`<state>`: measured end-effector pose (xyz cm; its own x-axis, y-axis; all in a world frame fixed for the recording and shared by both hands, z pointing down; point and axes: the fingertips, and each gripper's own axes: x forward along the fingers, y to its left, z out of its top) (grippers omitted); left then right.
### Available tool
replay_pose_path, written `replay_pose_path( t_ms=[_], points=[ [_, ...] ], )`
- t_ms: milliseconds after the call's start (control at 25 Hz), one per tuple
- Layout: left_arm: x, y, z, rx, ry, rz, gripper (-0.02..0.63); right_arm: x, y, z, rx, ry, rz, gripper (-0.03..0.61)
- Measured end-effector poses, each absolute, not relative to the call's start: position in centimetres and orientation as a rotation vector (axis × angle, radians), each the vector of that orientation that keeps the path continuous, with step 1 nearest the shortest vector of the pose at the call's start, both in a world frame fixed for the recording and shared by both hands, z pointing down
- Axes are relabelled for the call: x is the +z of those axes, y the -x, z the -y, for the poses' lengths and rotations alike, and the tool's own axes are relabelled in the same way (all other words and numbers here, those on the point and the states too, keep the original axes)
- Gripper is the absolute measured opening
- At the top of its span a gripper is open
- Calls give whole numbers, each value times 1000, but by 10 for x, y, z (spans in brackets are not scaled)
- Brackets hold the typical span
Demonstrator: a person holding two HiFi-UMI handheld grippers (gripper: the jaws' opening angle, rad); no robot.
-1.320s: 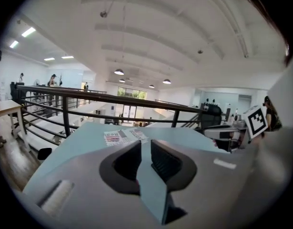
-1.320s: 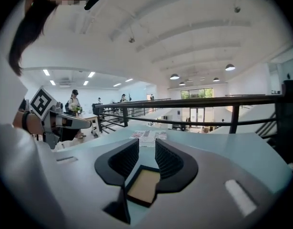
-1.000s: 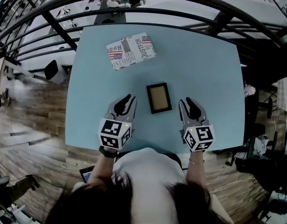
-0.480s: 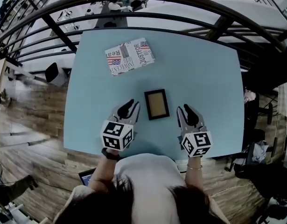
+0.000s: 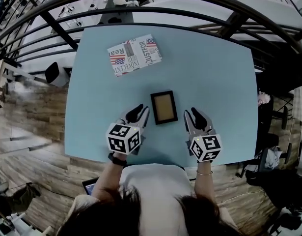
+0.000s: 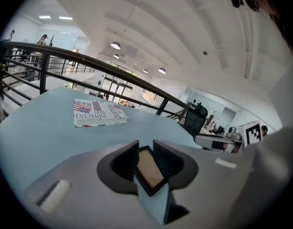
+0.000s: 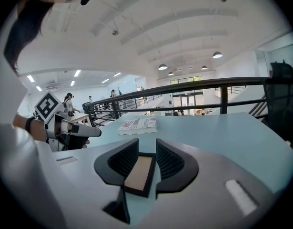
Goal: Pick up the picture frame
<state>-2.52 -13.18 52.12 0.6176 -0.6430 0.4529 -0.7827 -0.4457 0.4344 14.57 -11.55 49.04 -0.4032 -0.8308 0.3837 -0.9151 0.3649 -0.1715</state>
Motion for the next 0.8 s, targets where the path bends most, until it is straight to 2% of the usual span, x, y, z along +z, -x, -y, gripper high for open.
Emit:
replay_pose_path(
  t_ms=[800],
  points=[
    [616,-5,134,363,-1926,968,115,560,-141,121,754,-1487,2323,91]
  ],
)
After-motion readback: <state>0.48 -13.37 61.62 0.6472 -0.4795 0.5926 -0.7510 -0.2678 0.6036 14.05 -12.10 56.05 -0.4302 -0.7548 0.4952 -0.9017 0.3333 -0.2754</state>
